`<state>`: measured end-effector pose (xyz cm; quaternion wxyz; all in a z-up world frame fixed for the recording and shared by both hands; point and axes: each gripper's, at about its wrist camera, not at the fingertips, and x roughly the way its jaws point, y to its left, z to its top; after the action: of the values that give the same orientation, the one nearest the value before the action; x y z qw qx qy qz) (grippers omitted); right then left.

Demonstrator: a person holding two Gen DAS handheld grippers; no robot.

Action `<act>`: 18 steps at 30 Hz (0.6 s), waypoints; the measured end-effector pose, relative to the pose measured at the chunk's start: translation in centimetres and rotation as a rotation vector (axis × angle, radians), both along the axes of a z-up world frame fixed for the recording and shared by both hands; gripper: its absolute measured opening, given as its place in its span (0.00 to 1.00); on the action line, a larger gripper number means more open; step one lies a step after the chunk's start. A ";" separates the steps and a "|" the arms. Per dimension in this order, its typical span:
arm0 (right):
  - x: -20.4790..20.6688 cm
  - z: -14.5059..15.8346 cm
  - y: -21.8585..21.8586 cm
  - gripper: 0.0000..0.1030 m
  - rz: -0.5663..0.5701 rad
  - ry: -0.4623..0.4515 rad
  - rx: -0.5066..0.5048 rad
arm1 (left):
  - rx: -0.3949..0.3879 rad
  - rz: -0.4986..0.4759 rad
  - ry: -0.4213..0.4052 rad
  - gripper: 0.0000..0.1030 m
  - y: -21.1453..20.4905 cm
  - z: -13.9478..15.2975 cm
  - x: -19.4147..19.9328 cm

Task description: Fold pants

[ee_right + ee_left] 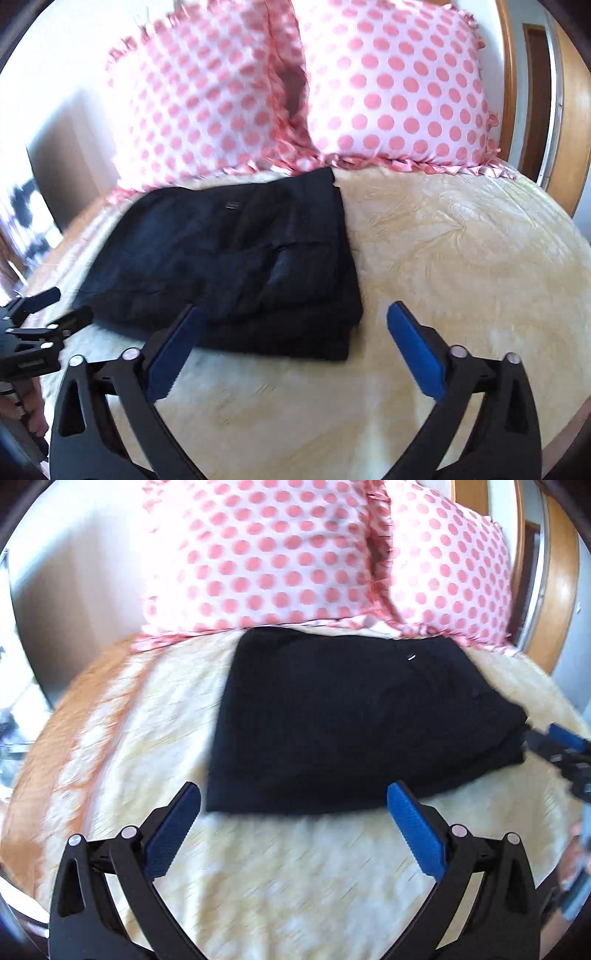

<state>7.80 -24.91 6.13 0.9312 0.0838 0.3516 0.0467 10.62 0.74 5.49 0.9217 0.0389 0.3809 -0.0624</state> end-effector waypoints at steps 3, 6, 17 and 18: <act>-1.8 -0.9 2.2 0.99 0.040 0.005 -0.029 | 0.007 0.029 0.026 0.98 1.4 -1.4 -2.1; -2.5 -1.5 3.9 0.99 0.066 0.009 -0.066 | 0.006 0.051 0.033 0.98 2.1 -2.3 -3.5; -3.9 -2.8 6.3 0.99 0.033 0.009 -0.137 | 0.001 0.064 0.012 0.98 2.0 -3.6 -5.2; -3.8 -2.9 6.2 0.99 0.024 0.014 -0.137 | -0.005 0.065 0.014 0.98 2.0 -3.6 -5.1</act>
<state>3.97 -18.74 3.27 0.9317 0.0161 0.3614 0.0331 5.48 2.70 1.90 0.9206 0.0238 0.3883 -0.0338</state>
